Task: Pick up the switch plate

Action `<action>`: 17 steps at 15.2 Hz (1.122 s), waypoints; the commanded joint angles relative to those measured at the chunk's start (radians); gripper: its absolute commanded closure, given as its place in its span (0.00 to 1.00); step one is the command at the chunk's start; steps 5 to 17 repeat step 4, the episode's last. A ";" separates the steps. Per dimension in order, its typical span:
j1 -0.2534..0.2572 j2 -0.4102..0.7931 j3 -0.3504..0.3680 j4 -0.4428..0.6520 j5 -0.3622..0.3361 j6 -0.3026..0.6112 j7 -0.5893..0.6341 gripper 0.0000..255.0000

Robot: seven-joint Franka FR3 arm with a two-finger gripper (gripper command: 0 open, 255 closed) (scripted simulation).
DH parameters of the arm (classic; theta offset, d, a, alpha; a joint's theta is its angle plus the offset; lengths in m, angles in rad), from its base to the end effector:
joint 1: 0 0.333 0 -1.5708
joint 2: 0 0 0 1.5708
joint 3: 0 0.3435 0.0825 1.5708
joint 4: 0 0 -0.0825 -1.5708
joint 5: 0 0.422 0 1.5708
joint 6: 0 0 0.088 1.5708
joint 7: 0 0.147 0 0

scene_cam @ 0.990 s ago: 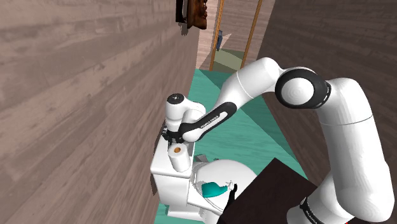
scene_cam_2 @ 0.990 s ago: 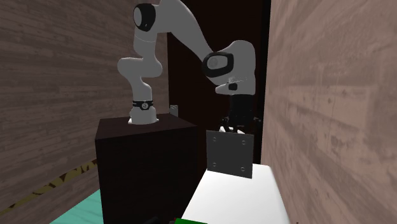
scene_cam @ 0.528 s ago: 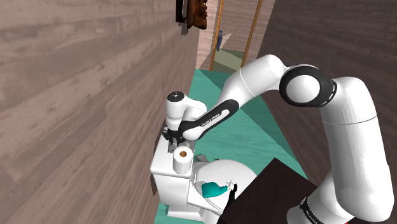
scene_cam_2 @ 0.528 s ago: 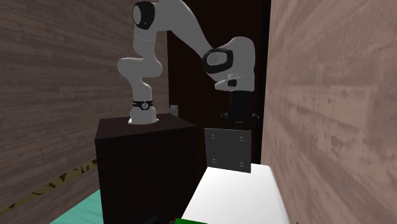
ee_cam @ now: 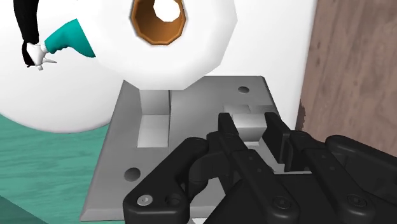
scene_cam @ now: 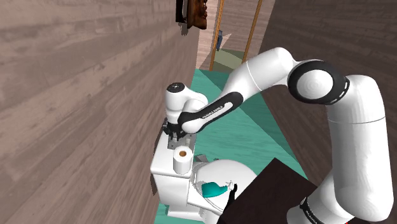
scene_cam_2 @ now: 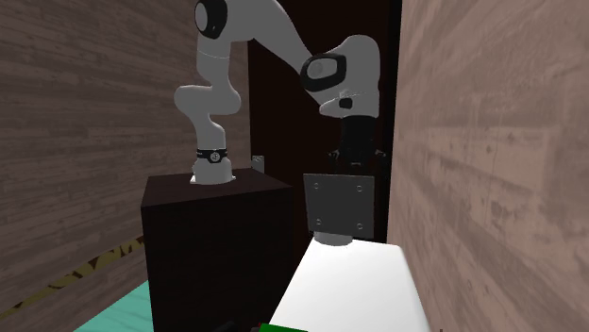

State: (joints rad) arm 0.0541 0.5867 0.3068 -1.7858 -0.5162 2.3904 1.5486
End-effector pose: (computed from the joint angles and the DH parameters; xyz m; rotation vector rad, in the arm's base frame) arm 0.6731 0.2219 0.1997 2.7809 -1.2940 0.3013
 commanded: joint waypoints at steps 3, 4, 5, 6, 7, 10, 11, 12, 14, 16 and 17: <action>-0.010 -0.032 0.012 -0.004 0.018 -0.026 -0.017 1.00; -0.009 -0.032 0.012 -0.004 0.018 -0.026 -0.017 1.00; -0.009 -0.032 0.012 -0.004 0.018 -0.026 -0.017 1.00; -0.009 -0.032 0.012 -0.004 0.018 -0.026 -0.017 1.00; -0.009 -0.032 0.012 -0.004 0.018 -0.026 -0.017 1.00; -0.009 -0.032 0.012 -0.004 0.018 -0.026 -0.017 1.00; -0.009 -0.032 0.012 -0.004 0.018 -0.026 -0.017 1.00; -0.009 -0.032 0.012 -0.004 0.018 -0.026 -0.017 1.00; -0.009 -0.032 0.012 -0.004 0.018 -0.026 -0.017 1.00; -0.009 -0.032 0.012 -0.004 0.018 -0.026 -0.017 1.00; -0.009 -0.032 0.012 -0.004 0.018 -0.026 -0.017 1.00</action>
